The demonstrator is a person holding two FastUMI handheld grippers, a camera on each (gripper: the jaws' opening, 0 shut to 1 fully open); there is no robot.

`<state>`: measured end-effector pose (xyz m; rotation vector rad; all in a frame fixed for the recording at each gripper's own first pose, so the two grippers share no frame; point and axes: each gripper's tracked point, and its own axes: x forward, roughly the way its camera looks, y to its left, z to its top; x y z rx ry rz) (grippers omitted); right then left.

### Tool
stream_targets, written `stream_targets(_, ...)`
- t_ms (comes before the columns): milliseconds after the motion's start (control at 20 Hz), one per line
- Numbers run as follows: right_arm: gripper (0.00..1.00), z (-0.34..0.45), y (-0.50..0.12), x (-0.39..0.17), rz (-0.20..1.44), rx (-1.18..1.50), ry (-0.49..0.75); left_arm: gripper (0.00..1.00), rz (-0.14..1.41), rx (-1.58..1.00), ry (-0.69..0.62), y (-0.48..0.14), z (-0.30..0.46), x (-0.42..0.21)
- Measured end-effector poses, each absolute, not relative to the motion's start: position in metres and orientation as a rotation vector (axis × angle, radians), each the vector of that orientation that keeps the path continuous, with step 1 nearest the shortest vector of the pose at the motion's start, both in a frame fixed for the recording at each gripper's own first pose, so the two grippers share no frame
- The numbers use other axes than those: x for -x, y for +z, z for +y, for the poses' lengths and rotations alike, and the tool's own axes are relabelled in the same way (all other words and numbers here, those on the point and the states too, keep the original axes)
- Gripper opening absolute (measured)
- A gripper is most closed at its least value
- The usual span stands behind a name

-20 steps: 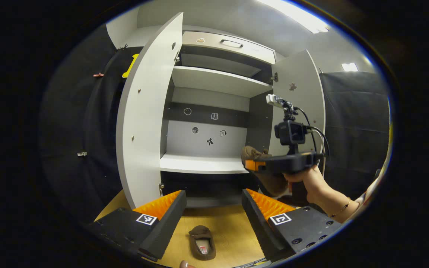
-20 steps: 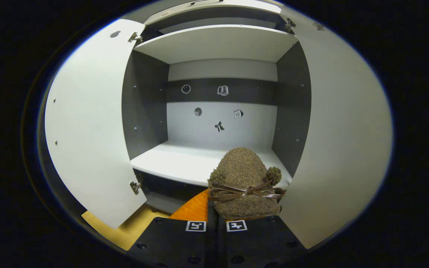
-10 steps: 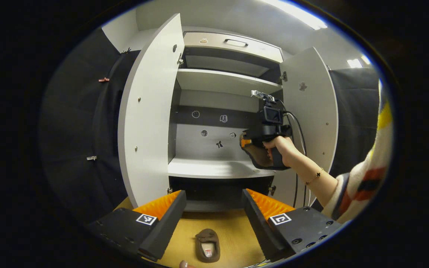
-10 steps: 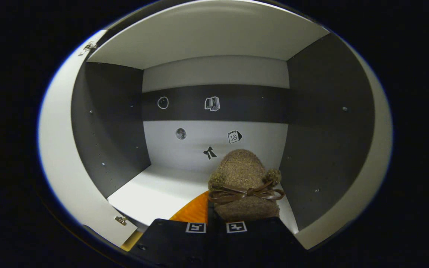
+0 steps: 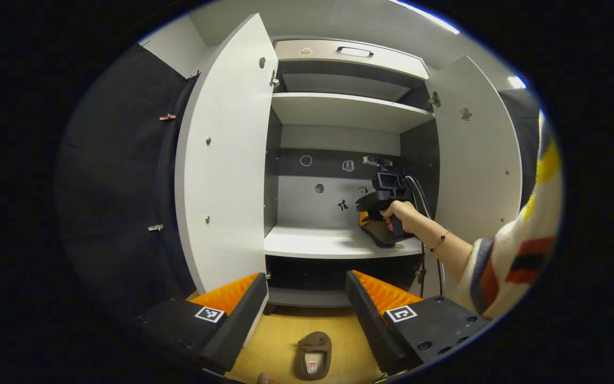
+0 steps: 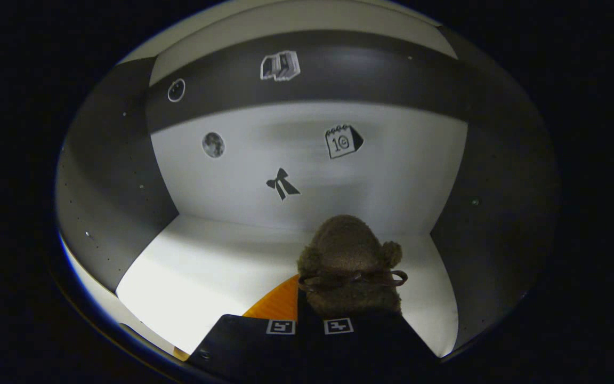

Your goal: Grab one shoe with the right hand and put it into the shoe cabinet, grab the other shoe with the left hand and put it into the shoe cabinet; then close the right door with the right hand and the left door with the left hand.

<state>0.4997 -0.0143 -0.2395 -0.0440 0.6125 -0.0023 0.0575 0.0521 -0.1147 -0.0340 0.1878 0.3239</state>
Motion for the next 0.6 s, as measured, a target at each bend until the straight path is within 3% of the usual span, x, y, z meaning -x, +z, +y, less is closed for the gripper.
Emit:
stream_targets(200, 0.08, -0.008, -0.241, -0.505, 0.622, 0.007, 0.004, 0.94, 0.207, 0.027, 0.348, -0.117, 0.059, -0.062)
stream_targets(250, 0.19, -0.005, -0.242, -0.502, 0.626, -0.004, 0.025, 0.94, 0.204, 0.029, 0.348, -0.117, 0.059, -0.063)
stream_targets(300, 0.24, -0.003, -0.238, -0.499, 0.620, -0.008, 0.037, 0.94, 0.202, 0.031, 0.346, -0.116, 0.059, -0.063)
stream_targets(400, 0.49, 0.003, -0.230, -0.487, 0.615, -0.027, 0.050, 0.94, 0.203, 0.032, 0.336, -0.115, 0.058, -0.065)
stream_targets(450, 0.70, 0.005, -0.223, -0.482, 0.598, -0.034, 0.049, 0.94, 0.207, 0.031, 0.330, -0.116, 0.058, -0.065)
stream_targets(500, 0.77, 0.008, -0.216, -0.476, 0.575, -0.033, 0.050, 0.94, 0.210, 0.029, 0.325, -0.117, 0.058, -0.064)
stream_targets(550, 0.93, 0.010, -0.208, -0.468, 0.556, -0.022, 0.052, 0.94, 0.209, 0.030, 0.317, -0.117, 0.057, -0.064)
stream_targets(600, 0.95, 0.010, -0.204, -0.461, 0.539, -0.007, 0.051, 0.94, 0.205, 0.035, 0.308, -0.117, 0.057, -0.064)
